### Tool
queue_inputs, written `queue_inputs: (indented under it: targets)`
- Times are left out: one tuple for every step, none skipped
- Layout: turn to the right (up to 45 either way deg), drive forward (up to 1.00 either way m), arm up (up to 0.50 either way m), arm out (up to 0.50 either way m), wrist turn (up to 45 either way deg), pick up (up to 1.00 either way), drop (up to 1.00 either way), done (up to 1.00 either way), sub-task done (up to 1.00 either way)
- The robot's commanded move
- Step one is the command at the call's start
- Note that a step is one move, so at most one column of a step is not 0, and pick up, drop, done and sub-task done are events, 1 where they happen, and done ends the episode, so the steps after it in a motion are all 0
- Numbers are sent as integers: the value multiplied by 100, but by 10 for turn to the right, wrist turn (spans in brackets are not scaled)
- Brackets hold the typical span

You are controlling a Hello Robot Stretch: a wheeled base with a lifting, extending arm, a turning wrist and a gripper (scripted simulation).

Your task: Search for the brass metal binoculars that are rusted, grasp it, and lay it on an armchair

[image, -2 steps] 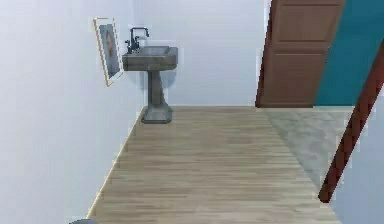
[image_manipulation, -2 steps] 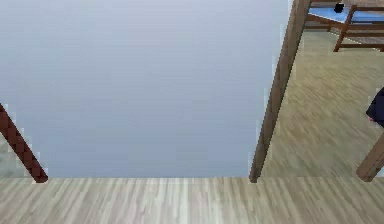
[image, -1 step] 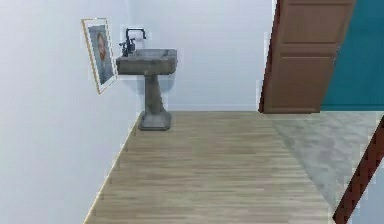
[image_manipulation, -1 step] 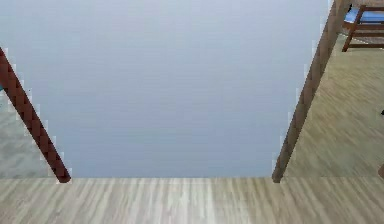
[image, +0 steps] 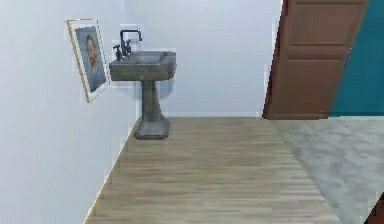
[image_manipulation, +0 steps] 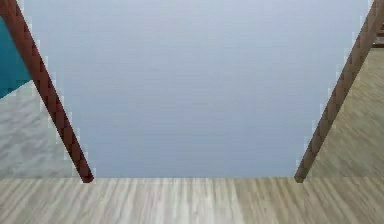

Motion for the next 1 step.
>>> queue_inputs:
  targets:
    - [240, 0, 0, 0, 0, 0, 0, 0, 0]
